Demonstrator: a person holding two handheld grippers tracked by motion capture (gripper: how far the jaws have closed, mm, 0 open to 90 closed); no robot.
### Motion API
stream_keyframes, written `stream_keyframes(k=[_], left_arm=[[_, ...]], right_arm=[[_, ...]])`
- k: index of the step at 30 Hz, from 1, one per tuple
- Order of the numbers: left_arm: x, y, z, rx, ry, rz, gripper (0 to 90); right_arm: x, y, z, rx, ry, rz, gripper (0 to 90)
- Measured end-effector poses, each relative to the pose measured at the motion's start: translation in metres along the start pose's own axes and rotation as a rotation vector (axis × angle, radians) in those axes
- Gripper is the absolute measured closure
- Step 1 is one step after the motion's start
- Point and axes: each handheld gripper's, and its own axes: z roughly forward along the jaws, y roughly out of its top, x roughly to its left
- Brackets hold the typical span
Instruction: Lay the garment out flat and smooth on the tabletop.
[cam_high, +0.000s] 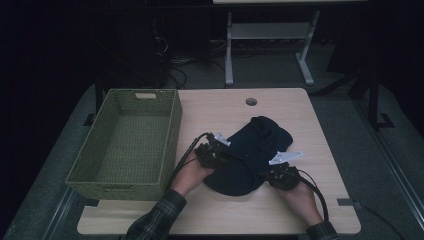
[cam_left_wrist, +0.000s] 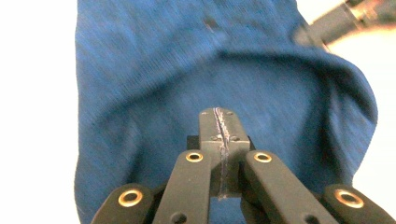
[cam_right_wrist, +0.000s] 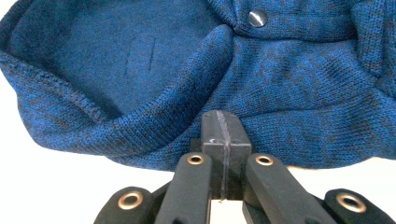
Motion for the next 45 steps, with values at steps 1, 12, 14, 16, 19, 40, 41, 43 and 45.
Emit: stream_keyframes(k=[1,12,14,16,19,40,41,43,45], left_arm=[[0.004,0.006,0.001,0.002,0.011,0.005,90.0],[0.042,0.041,0.035,0.041,0.081,-0.023,90.0],[0.051,0.04,0.048,0.069,0.088,-0.058,90.0],[0.054,0.038,0.056,0.098,0.091,-0.064,90.0],[0.057,0.035,0.057,0.091,0.075,-0.076,90.0],[0.018,-0.007,0.034,0.082,0.027,-0.043,90.0],[0.014,-0.01,0.032,0.083,0.015,-0.046,90.0],[0.01,-0.017,0.03,0.074,-0.012,-0.053,90.0],[0.005,-0.023,0.027,0.065,-0.034,-0.066,90.0]], right_arm=[[0.0,0.0,0.0,0.001,-0.001,-0.001,90.0],[0.0,0.0,0.0,0.003,0.001,0.002,90.0],[0.0,0.0,-0.001,0.007,0.0,0.003,90.0],[0.0,0.0,-0.001,0.008,-0.001,0.001,90.0],[0.0,0.0,-0.002,0.013,0.002,0.002,90.0],[-0.018,-0.007,-0.015,0.047,-0.03,0.03,90.0],[-0.018,-0.007,-0.015,0.05,-0.031,0.032,90.0],[-0.02,-0.008,-0.016,0.051,-0.036,0.032,90.0],[-0.021,-0.008,-0.018,0.055,-0.038,0.034,90.0]])
